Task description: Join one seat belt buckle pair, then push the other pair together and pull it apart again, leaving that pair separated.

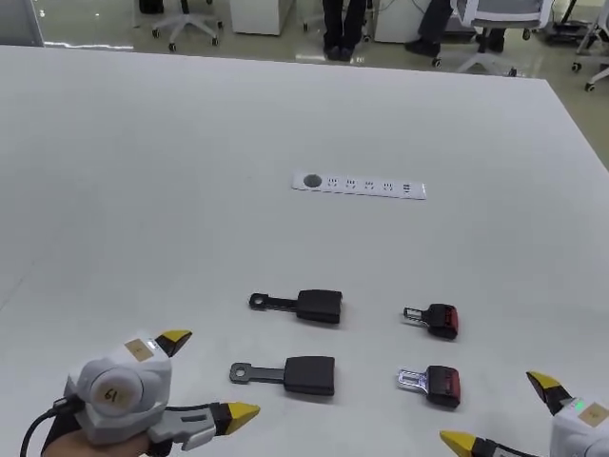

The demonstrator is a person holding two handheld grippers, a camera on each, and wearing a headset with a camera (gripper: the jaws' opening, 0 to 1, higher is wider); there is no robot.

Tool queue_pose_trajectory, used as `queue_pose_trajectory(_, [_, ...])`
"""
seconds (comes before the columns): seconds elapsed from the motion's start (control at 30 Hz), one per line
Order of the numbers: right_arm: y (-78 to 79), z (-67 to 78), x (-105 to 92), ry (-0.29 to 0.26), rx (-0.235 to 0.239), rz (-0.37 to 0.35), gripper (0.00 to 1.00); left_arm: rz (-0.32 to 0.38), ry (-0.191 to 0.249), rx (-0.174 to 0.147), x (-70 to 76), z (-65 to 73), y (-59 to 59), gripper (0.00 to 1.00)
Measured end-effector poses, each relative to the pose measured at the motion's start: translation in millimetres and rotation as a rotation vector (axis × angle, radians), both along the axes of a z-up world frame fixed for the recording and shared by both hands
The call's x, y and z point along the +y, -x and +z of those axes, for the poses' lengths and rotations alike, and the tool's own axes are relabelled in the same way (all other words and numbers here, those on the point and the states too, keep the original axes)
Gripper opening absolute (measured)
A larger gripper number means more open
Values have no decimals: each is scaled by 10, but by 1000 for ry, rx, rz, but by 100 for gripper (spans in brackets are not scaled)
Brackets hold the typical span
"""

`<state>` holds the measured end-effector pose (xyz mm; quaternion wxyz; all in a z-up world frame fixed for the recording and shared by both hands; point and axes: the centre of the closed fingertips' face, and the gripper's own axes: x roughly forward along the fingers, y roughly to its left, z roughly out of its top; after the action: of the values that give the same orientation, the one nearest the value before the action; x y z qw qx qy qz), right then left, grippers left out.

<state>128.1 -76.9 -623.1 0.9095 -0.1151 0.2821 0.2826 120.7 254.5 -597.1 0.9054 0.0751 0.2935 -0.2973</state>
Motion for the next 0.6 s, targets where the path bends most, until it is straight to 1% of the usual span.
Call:
queue_pose_trajectory(0.1, [-18, -8, -11, 1, 0, 2, 92, -11, -6, 1, -32, -1, -8, 88])
queue_pose_trajectory(0.13, [-16, -11, -3, 3, 2, 4, 92, -26, -29, -7, -35, -9, -13, 87])
queue_pose_trajectory(0.17, [-15, -17, -1, 5, 4, 5, 92, -55, -74, -14, -16, -26, -6, 87])
queue_pose_trajectory(0.2, [-8, -24, 5, 6, 9, 9, 92, -70, -81, -11, -47, -37, 0, 86])
queue_pose_trajectory(0.23, [5, -44, 11, 13, 21, 15, 92, -71, -68, -9, -128, -15, 27, 86])
queue_pose_trajectory(0.27, [6, -52, 7, 19, 20, 20, 92, -75, -62, -12, -157, -2, 20, 85])
queue_pose_trajectory(0.33, [0, -60, 13, 19, 15, 29, 91, -75, -60, -14, -154, -1, -3, 85])
queue_pose_trajectory(0.37, [-3, -67, 18, 18, 17, 32, 91, -80, -54, -10, -149, -7, 3, 85])
queue_pose_trajectory(0.47, [-13, -84, 21, 18, 22, 40, 91, -103, -64, -6, -174, -32, 4, 85])
queue_pose_trajectory(0.6, [-32, -124, 24, 16, 38, 49, 90, -141, -77, 0, -241, -33, -2, 85])
